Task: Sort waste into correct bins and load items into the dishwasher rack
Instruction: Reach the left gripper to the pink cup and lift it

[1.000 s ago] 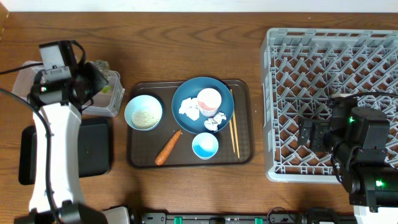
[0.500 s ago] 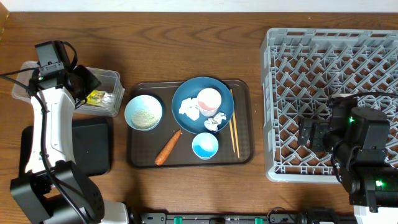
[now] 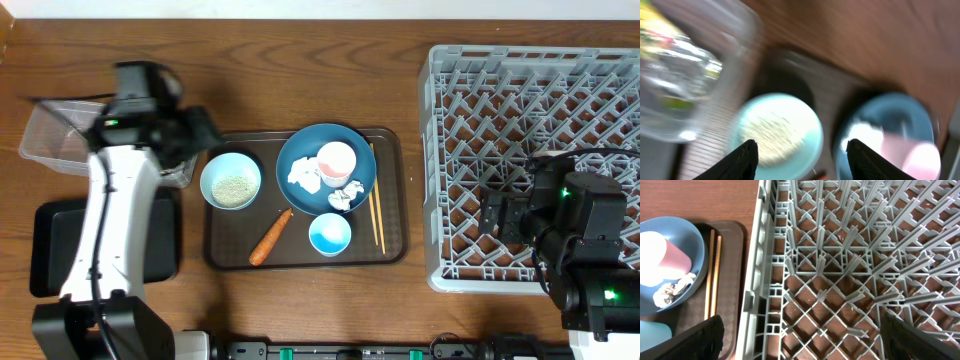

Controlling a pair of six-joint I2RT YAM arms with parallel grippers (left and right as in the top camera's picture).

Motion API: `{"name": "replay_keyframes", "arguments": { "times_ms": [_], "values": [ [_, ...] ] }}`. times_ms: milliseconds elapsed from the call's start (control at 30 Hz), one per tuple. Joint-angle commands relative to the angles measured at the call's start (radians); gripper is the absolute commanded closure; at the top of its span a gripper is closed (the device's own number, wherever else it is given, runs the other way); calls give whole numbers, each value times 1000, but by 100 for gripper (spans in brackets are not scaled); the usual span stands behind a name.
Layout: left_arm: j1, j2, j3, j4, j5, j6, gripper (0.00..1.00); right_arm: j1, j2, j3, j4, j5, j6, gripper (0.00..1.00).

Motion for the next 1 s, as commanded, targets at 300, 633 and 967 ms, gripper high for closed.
{"name": "replay_keyframes", "arguments": {
  "times_ms": [300, 633, 967],
  "values": [
    [-309, 8, -17, 16, 12, 27, 40, 11, -2, 21, -15, -3, 2, 1],
    [-428, 128, -22, 155, 24, 27, 40, 11, -2, 21, -23, -3, 2, 1],
    [-476, 273, -22, 225, 46, 27, 41, 11, -2, 21, -24, -4, 2, 1]
  ]
}}
